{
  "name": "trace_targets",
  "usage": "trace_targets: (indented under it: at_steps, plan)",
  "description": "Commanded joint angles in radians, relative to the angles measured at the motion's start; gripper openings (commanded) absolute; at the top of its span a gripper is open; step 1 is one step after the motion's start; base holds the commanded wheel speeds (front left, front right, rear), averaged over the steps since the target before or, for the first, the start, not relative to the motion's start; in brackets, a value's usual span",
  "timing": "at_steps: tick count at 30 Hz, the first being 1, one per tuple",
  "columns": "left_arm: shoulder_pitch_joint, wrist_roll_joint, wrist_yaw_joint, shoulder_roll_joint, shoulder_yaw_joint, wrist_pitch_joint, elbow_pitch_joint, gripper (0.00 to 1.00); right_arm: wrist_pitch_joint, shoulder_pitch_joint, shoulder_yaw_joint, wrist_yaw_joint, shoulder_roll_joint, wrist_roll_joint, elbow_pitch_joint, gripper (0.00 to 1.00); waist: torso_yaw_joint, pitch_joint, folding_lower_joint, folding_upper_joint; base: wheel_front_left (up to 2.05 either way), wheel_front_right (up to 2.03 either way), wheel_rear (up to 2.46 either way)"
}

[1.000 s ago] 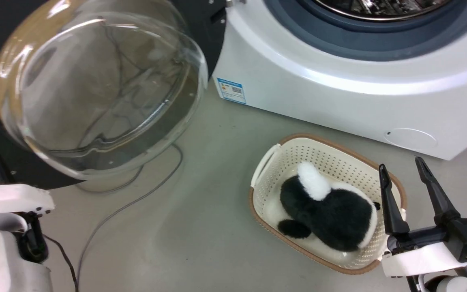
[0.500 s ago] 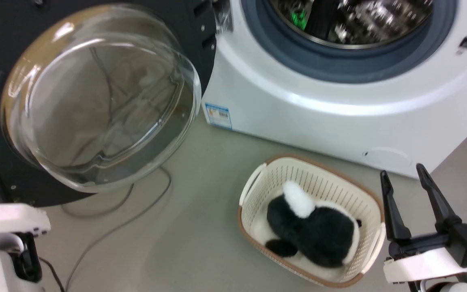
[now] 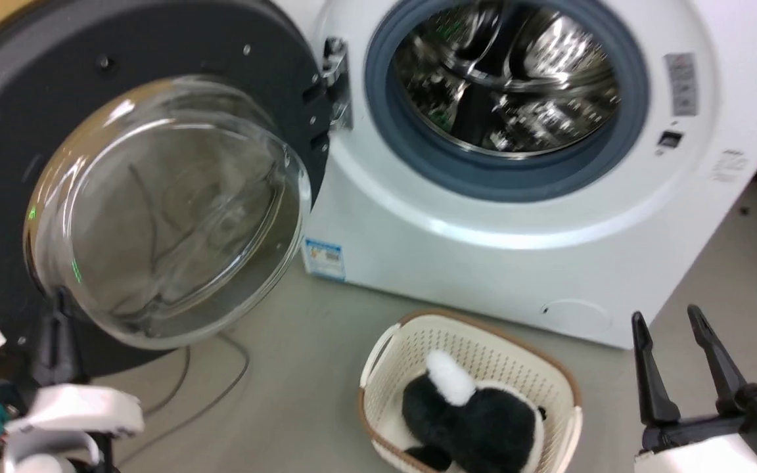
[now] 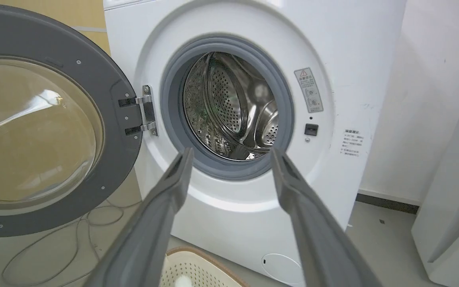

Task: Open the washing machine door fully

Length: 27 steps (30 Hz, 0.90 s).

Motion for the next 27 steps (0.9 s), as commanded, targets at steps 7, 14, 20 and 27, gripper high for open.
trace_targets:
  at_steps: [7, 14, 20, 27]
  plan:
    - [0.108, -0.045, -0.016, -0.021, -0.087, -0.004, -0.093, 1.0, -0.004, 0.043, -0.02, 0.001, 0.003, 0.018, -0.008, 1.0, -0.07, -0.063, 0.0001, 0.0, 0.0, 0.0, 0.0]
    - [0.167, -0.054, -0.02, -0.019, -0.146, -0.004, -0.129, 1.0, -0.004, 0.056, -0.017, 0.001, 0.003, 0.02, -0.01, 1.0, -0.121, -0.08, 0.0001, 0.0, 0.0, 0.0, 0.0]
    - [0.215, -0.067, -0.021, -0.017, -0.224, -0.004, -0.14, 1.0, -0.004, 0.068, -0.016, 0.001, 0.003, 0.025, -0.01, 1.0, -0.178, -0.087, 0.0001, 0.0, 0.0, 0.0, 0.0]
    - [0.243, -0.068, -0.021, -0.018, -0.284, -0.004, -0.135, 1.0, -0.004, 0.082, -0.009, 0.001, 0.003, 0.03, -0.005, 1.0, -0.234, -0.085, 0.0001, 0.0, 0.0, 0.0, 0.0]
